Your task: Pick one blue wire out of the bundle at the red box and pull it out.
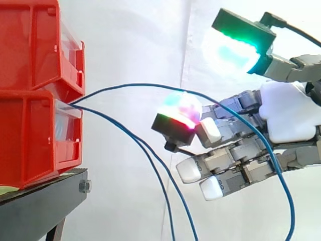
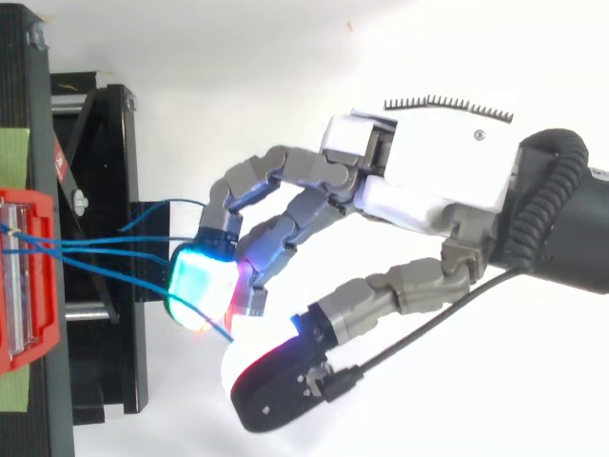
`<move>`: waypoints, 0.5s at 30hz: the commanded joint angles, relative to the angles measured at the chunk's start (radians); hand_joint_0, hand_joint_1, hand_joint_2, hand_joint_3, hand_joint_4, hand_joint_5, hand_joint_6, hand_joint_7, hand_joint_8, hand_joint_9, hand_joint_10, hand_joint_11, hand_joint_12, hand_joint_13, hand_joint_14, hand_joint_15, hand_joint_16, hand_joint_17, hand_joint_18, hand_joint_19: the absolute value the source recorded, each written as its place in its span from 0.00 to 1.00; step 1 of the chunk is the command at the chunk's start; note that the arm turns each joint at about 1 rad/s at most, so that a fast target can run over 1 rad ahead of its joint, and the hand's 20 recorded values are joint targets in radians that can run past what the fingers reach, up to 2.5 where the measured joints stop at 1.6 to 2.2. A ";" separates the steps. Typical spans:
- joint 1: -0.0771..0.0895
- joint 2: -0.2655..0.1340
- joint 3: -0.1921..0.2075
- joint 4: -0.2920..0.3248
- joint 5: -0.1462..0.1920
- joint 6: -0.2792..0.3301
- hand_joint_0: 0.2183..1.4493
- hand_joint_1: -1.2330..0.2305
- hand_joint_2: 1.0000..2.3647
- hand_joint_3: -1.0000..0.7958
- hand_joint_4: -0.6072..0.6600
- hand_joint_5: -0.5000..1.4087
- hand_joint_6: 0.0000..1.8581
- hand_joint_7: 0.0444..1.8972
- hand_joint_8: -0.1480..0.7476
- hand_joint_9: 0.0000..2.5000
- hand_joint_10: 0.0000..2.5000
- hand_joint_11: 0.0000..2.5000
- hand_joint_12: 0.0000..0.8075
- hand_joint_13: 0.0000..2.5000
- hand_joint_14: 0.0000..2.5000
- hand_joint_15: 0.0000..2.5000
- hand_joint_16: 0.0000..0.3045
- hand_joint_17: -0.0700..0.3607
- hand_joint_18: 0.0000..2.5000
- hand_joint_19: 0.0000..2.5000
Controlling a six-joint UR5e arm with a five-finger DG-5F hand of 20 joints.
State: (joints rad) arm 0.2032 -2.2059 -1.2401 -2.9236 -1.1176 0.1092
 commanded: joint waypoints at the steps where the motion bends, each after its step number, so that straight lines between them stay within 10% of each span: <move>1: -0.001 0.000 -0.001 0.000 -0.019 0.020 0.21 0.19 0.00 0.28 0.69 0.18 0.49 0.44 0.58 0.36 0.00 0.28 0.58 0.28 0.00 0.15 0.19 0.46 0.25 0.16; 15: -0.002 0.000 -0.001 0.000 -0.025 0.020 0.34 0.23 0.01 0.35 0.60 0.17 0.49 0.53 0.55 0.36 0.01 0.28 0.54 0.28 0.00 0.15 0.16 0.42 0.24 0.16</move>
State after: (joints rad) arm 0.2006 -2.2059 -1.2408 -2.9238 -1.1427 0.1288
